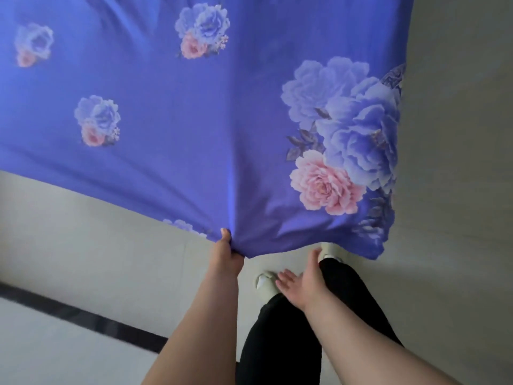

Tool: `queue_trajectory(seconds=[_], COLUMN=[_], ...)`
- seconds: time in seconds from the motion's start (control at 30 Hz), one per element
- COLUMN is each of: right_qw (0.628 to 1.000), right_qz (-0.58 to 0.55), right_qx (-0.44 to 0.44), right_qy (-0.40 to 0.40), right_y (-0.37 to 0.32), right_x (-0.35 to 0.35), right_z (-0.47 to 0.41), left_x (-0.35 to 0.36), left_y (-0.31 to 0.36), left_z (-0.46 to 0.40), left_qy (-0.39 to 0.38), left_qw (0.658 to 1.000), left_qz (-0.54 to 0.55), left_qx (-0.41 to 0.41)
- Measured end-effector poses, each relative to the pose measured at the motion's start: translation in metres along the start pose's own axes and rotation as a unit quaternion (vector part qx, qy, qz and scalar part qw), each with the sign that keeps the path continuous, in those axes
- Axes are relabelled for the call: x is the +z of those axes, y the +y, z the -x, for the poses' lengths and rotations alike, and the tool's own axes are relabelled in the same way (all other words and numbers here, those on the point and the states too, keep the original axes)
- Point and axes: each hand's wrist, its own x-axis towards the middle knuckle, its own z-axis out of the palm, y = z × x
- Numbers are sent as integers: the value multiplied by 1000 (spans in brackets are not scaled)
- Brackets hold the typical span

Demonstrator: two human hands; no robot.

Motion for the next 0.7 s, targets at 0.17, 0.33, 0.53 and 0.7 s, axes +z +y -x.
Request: queue_trajectory(seconds=[0.17,0.33,0.53,0.7], right_qw=[992,989,955,947], right_qz=[62,66,58,-19], right_qx=[13,-114,-212,-244], right_qy=[-106,71,200,206], right_y=[59,74,77,117], right_x=[82,107,107,144], right_z=[-10,-37,-65,-92], left_x=[-23,-51,-90,-164], left_y=[8,47,187,287], left_z=[-20,-36,-97,-135], left_qy=[19,-69,-218,-120], left_qw=[991,982,975,992], left_qz=[-124,-146,52,-12], left_qx=[-36,-98,-5,47])
